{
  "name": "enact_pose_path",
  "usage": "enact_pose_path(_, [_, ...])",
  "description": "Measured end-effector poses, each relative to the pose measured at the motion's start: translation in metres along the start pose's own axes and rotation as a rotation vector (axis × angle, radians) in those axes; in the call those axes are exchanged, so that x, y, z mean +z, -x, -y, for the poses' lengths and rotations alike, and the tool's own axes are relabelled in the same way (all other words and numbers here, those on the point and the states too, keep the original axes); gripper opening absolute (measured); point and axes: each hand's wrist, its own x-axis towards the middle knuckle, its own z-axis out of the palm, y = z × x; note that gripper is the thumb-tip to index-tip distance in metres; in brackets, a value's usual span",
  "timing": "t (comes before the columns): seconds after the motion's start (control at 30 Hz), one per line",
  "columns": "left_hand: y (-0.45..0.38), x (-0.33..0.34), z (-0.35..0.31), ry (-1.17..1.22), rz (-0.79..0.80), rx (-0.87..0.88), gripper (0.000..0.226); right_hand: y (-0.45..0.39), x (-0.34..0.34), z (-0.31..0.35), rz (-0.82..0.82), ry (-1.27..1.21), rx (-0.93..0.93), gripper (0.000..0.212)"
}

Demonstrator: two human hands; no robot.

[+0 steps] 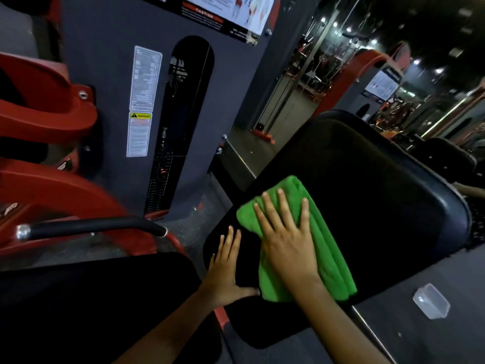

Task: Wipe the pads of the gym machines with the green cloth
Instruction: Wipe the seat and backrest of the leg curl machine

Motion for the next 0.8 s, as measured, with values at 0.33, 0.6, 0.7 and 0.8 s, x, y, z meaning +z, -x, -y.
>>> enact_pose_path(0.33, [-0.001, 0.005, 0.012, 0.034, -0.094, 0.078, 0.129, -0.035, 0.003, 0.019, 0.08, 0.137, -0.036, 0.06])
enact_pose_path(0.6, [0.001, -0.013, 0.035, -0.017, -0.079, 0.087, 0.128, -0.004, -0.012, -0.006, -0.007, 0.083, 0.248, 0.063])
enact_pose_path(0.7, [0.0, -0.006, 0.046, -0.04, -0.049, 0.113, 0.129, -0.03, 0.003, 0.024, 0.071, 0.148, 0.077, 0.058])
enact_pose_path(0.8, [-0.001, 0.001, 0.045, 0.043, -0.014, 0.078, 0.128, -0.004, 0.021, 0.043, 0.185, 0.164, -0.17, 0.06])
